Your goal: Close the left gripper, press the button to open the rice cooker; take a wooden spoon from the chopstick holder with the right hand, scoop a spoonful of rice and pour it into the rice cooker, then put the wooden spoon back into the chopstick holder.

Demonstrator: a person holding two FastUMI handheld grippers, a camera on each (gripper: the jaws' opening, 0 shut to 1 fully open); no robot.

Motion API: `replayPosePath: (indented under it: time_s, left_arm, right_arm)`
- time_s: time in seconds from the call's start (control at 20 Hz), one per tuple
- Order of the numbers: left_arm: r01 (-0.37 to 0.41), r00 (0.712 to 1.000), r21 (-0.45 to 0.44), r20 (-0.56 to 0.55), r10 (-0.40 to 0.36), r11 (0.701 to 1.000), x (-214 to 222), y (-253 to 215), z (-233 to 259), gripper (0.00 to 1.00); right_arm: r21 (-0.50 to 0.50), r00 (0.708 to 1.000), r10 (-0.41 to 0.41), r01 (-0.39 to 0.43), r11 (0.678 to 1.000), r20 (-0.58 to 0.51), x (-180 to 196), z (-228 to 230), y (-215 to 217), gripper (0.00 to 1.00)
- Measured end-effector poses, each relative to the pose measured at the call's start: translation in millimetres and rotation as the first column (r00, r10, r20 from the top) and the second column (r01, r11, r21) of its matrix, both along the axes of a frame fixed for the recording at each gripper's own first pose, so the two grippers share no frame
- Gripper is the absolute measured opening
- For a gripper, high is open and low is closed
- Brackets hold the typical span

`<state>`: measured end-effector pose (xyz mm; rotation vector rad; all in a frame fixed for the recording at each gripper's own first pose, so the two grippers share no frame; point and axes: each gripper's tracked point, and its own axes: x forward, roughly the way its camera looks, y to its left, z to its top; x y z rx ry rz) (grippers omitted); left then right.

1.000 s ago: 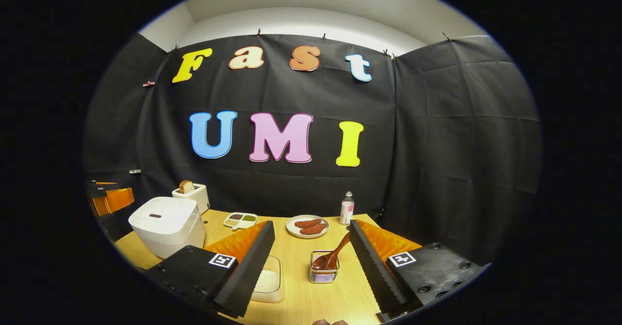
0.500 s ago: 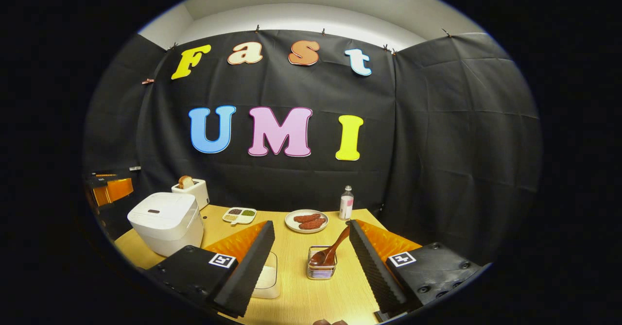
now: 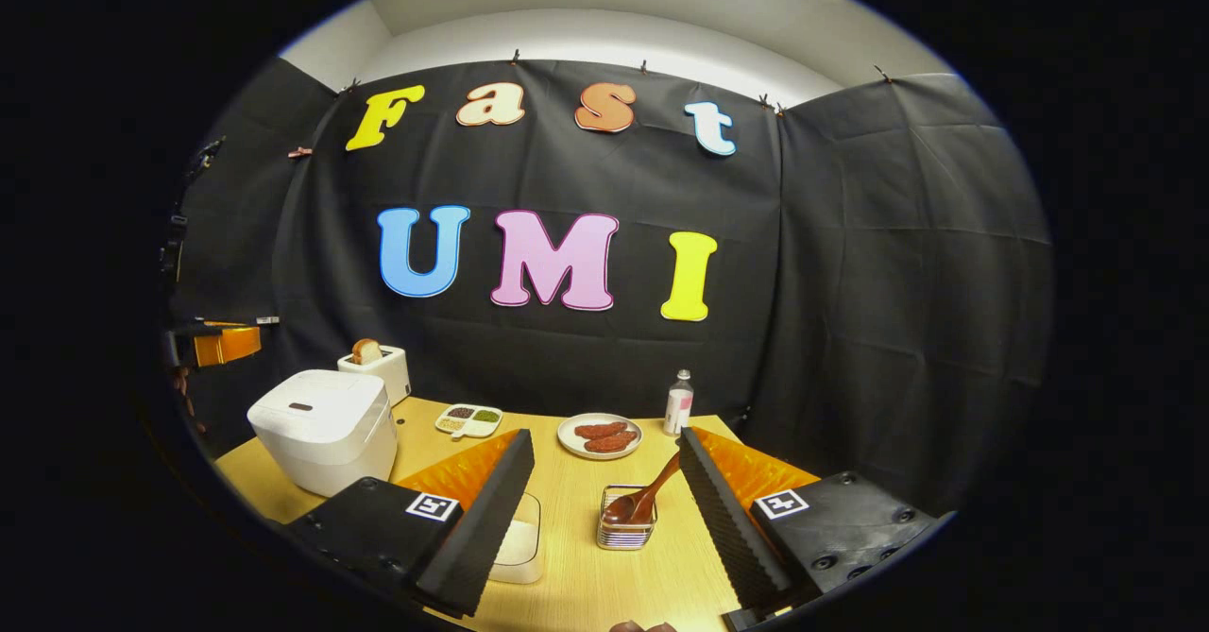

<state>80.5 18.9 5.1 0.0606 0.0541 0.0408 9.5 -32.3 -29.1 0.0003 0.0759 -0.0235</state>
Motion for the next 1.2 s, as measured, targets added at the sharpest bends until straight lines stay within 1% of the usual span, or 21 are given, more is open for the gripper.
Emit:
replayPosePath:
  time_s: [0.05,0.1,0.15,0.25,0.3,0.4,0.6,0.8,1.0,1.05,1.1,1.2]
  left_arm:
    - [-0.018,0.999,-0.006,-0.033,0.017,1.000,6,8,-7,0.19]
    - [-0.031,0.997,-0.013,-0.068,0.030,0.999,12,16,-15,0.12]
    - [-0.047,0.995,-0.027,-0.090,0.045,0.999,20,24,-23,0.11]
    - [-0.072,0.988,-0.090,-0.146,0.059,0.993,32,36,-34,0.08]
    - [-0.075,0.980,-0.113,-0.191,0.053,0.991,39,38,-47,0.08]
    - [-0.065,0.968,-0.114,-0.247,0.035,0.991,52,45,-66,0.07]
    - [-0.041,0.956,-0.100,-0.295,0.009,0.994,80,56,-80,0.06]
    - [-0.060,0.930,-0.115,-0.367,0.013,0.992,104,67,-101,0.06]
    - [-0.071,0.895,-0.137,-0.446,0.003,0.988,112,71,-127,0.06]
    - [-0.074,0.894,-0.147,-0.448,0.000,0.986,113,72,-127,0.06]
    - [-0.073,0.899,-0.152,-0.438,-0.001,0.986,115,71,-126,0.06]
    - [-0.078,0.890,-0.159,-0.456,-0.003,0.984,110,70,-131,0.06]
  right_arm:
    - [-0.003,1.000,0.001,-0.001,1.000,-0.001,0,-1,0,0.98]
    - [-0.004,1.000,0.000,0.000,1.000,-0.004,0,-3,-1,0.98]
    - [-0.005,1.000,-0.001,0.001,1.000,-0.007,-1,-5,-2,0.98]
    - [-0.008,1.000,-0.009,0.009,1.000,-0.012,-4,-6,-5,0.98]
    - [-0.010,1.000,-0.018,0.018,1.000,-0.014,-7,-7,-8,0.98]
    - [-0.013,0.999,-0.029,0.029,0.999,-0.016,-10,-9,-13,0.98]
    - [-0.008,0.998,-0.059,0.058,0.998,-0.038,-17,-17,-24,0.98]
    - [-0.012,0.995,-0.086,0.085,0.996,-0.052,-24,-21,-35,0.98]
    - [-0.021,0.992,-0.105,0.104,0.994,-0.068,-32,-26,-44,0.98]
    - [-0.026,0.992,-0.109,0.107,0.994,-0.069,-32,-27,-46,0.98]
    - [-0.029,0.991,-0.112,0.111,0.993,-0.070,-34,-27,-47,0.98]
    - [-0.024,0.991,-0.117,0.115,0.993,-0.069,-34,-28,-49,0.98]
